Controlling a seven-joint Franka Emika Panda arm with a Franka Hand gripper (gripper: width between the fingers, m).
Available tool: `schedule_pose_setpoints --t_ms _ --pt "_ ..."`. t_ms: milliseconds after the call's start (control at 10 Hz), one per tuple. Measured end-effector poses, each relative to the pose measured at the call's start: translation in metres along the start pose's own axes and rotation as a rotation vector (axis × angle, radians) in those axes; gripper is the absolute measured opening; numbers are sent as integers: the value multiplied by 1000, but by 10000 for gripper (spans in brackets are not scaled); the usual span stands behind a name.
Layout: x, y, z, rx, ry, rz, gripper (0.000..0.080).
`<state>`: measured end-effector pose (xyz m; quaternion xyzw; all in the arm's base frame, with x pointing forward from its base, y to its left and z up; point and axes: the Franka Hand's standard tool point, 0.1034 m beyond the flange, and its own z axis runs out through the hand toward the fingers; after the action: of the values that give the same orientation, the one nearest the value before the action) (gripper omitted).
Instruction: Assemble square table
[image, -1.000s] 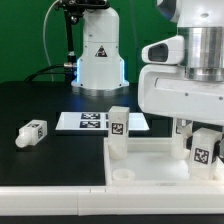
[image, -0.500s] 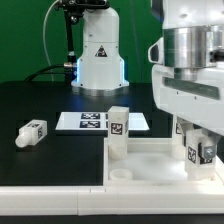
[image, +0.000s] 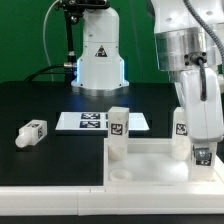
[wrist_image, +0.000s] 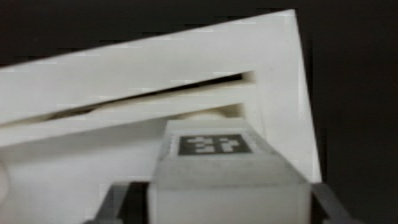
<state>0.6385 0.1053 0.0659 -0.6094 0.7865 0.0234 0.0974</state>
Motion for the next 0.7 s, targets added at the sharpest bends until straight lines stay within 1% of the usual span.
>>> schedule_pose_setpoints --t_ms 100,200,400,500,600,700 --pt "-1 1 1 2 6 82 285" --pt "0 0 1 14 12 83 285" --pt "0 1 1 11 17 25 285" --pt "-4 4 2 4 46 -93 438" --pt "-9 4 1 -1 67 -261 567" --pt "-11 5 -2 6 72 -380 567"
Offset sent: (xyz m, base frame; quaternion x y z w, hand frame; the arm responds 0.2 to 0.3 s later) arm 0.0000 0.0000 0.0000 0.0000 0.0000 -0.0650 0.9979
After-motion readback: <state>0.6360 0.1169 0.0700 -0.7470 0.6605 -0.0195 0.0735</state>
